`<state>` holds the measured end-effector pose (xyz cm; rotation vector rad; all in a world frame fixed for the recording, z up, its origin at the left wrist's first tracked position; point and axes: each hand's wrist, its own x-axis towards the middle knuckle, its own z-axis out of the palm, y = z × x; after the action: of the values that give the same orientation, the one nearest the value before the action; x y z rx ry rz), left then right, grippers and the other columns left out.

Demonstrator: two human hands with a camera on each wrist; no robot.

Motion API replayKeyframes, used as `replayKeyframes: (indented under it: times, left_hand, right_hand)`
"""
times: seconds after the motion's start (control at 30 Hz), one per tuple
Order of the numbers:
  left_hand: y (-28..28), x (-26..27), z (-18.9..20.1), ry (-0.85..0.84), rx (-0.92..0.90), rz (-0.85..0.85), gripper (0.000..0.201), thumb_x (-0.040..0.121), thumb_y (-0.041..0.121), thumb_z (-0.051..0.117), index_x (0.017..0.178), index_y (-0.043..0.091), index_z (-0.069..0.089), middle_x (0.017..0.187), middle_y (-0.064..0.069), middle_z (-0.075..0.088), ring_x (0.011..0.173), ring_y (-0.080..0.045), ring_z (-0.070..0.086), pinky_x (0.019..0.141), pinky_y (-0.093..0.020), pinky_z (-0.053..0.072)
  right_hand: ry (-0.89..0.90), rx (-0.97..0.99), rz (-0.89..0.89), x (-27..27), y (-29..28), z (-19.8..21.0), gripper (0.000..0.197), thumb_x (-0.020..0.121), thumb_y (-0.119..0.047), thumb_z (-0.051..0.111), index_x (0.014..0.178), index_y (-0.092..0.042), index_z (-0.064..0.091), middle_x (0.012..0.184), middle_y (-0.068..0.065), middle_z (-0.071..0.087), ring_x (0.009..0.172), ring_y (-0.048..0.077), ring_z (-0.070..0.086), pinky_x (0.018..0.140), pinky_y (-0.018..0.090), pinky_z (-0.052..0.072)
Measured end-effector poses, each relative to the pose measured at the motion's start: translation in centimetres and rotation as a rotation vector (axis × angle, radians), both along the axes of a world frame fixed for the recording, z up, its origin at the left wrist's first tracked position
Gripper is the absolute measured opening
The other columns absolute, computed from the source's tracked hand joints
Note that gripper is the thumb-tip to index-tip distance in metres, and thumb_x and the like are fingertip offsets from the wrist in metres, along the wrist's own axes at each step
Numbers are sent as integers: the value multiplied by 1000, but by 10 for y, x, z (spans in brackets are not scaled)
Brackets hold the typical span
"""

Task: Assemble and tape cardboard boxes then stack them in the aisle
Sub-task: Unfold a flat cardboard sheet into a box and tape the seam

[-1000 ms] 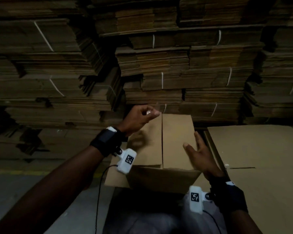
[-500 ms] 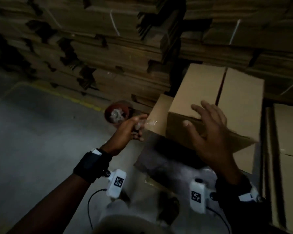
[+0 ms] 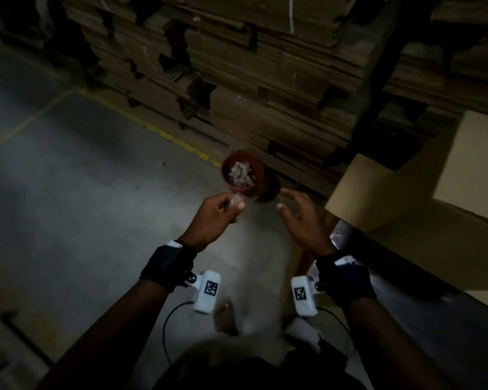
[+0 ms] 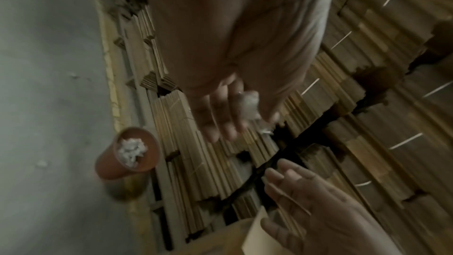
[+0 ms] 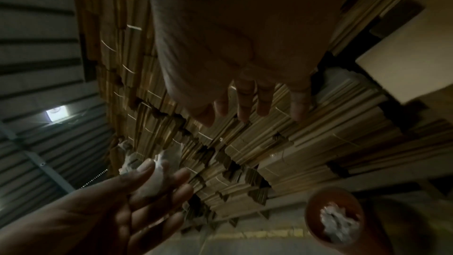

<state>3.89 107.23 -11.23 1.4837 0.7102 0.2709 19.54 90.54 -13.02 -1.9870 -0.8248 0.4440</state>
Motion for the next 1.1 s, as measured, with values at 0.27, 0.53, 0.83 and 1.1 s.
replayKeyframes:
  times: [0.27, 0.53, 0.83, 1.1]
  left_hand:
    - [94, 35, -47, 72, -86, 12, 25, 108, 20, 43, 124, 11, 61, 89, -6, 54, 72, -13, 50, 69, -34, 52]
    - [191, 120, -105, 192, 3, -52, 34, 97, 14, 66, 130, 8, 63, 110, -8, 68, 94, -16, 62, 75, -27, 53]
    - [279, 220, -158, 428, 187, -174, 44, 86, 36, 68, 118, 6, 71, 111, -22, 72, 104, -37, 68, 83, -37, 51]
    - [338, 302, -222, 456, 382, -350, 64, 98, 21, 66, 149, -4, 37, 142, -23, 54, 130, -35, 52, 96, -29, 40]
  right_hand:
    - [51, -54, 52, 26, 99, -40, 32, 96, -15, 67, 128, -8, 64, 128, 10, 64, 117, 18, 59, 98, 29, 47]
    - [115, -157, 4, 115, 195, -95, 44, 96, -22, 65, 137, -9, 58, 131, 12, 65, 121, 26, 61, 102, 43, 50]
    - [129, -236, -56, 200, 270, -138, 39, 96, -21, 65, 133, -8, 62, 129, 15, 67, 120, 33, 62, 101, 50, 50]
    - [124, -280, -130, 242, 325, -210, 42, 98, -22, 63, 138, -11, 58, 133, 12, 65, 121, 32, 61, 101, 42, 49]
